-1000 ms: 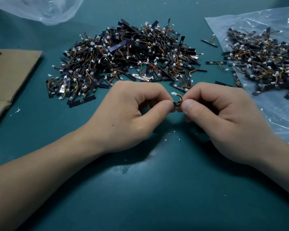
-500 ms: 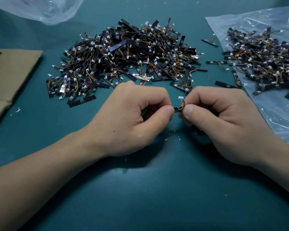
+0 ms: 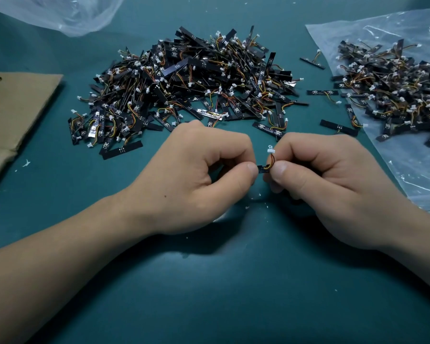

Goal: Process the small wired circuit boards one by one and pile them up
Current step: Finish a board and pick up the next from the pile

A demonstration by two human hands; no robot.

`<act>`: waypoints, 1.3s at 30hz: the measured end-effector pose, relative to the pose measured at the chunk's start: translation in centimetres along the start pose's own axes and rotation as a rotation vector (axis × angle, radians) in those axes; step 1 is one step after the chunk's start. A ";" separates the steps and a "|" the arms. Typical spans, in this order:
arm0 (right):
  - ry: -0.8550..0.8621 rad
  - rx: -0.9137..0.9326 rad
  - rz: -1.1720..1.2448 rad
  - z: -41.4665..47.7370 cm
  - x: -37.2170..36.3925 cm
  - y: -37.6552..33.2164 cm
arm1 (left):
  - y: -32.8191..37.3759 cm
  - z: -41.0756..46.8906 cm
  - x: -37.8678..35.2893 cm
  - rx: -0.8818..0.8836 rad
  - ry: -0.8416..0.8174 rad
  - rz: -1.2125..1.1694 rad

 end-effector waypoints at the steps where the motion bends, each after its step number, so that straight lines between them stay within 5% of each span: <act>1: -0.002 -0.001 -0.004 0.0 0.0 0.0 | 0.0 0.0 0.0 0.004 -0.008 -0.006; 39: 0.019 0.009 0.045 0.1 -0.2 -0.1 | -0.5 0.1 0.0 0.037 -0.065 -0.060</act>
Point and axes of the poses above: each hand's wrist, its own z-axis towards the middle knuckle, its own x-axis out of the back of the hand, y = z × x, the point moved 4 cm from there along z, towards the middle knuckle, and after that the axes turned 12 degrees about x, right-handed, at the moved point
